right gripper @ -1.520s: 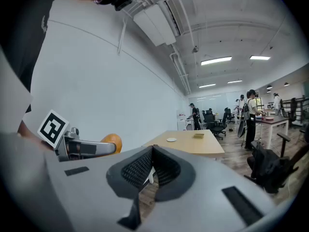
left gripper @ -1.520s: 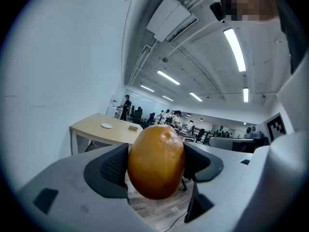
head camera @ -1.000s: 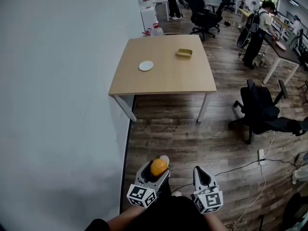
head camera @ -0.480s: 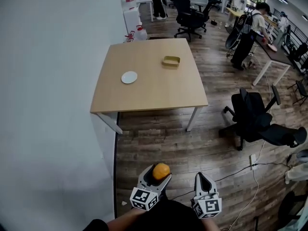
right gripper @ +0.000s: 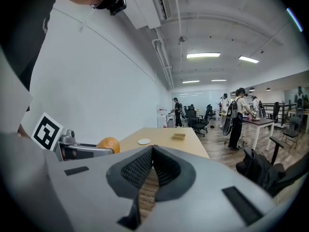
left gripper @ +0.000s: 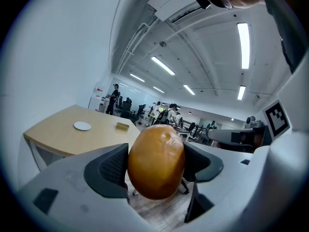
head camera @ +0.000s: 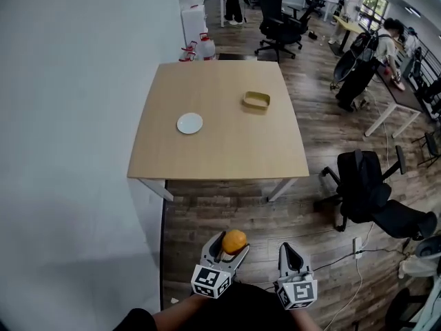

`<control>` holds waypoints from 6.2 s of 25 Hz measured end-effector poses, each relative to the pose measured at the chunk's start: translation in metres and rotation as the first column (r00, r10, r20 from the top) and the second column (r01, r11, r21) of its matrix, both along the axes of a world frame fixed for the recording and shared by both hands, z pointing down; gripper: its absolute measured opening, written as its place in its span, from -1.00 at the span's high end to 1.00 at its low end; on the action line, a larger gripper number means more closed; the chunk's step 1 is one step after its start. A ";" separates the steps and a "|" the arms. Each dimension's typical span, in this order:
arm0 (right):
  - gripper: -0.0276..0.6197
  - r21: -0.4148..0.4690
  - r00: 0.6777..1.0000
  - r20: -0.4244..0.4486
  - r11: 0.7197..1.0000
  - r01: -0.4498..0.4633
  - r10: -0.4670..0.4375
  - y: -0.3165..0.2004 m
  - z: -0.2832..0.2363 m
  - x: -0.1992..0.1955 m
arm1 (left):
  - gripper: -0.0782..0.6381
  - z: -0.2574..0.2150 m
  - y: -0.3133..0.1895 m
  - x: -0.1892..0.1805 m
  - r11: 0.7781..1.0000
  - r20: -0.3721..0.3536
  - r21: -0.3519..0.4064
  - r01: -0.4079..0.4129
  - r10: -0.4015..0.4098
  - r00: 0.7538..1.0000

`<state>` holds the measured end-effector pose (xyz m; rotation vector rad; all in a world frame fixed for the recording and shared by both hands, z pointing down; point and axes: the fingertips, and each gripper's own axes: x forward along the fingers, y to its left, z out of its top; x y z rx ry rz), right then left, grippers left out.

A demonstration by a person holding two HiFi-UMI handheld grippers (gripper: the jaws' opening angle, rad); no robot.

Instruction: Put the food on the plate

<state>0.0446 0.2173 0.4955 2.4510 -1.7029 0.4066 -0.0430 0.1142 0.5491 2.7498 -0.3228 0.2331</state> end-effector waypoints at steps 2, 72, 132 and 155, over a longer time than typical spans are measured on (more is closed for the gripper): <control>0.73 -0.008 1.000 -0.005 1.000 0.021 -0.021 -0.019 0.001 0.004 | -0.13 0.002 -0.015 0.006 1.000 0.001 -0.014 0.005 -0.005 1.000; 0.73 0.055 0.699 0.203 0.721 0.691 -0.685 -0.500 0.060 0.228 | -0.13 0.201 -0.577 0.175 0.764 0.528 0.024 0.644 -0.557 0.641; 0.73 0.048 0.843 0.046 0.844 0.534 -0.536 -0.346 0.013 0.098 | -0.18 0.046 -0.377 0.033 0.798 0.108 0.068 0.598 -0.602 0.791; 0.73 0.081 0.861 -0.043 0.857 0.509 -0.507 -0.289 -0.026 0.017 | 0.54 -0.058 -0.213 -0.038 0.808 -0.202 -0.006 0.589 -0.578 0.790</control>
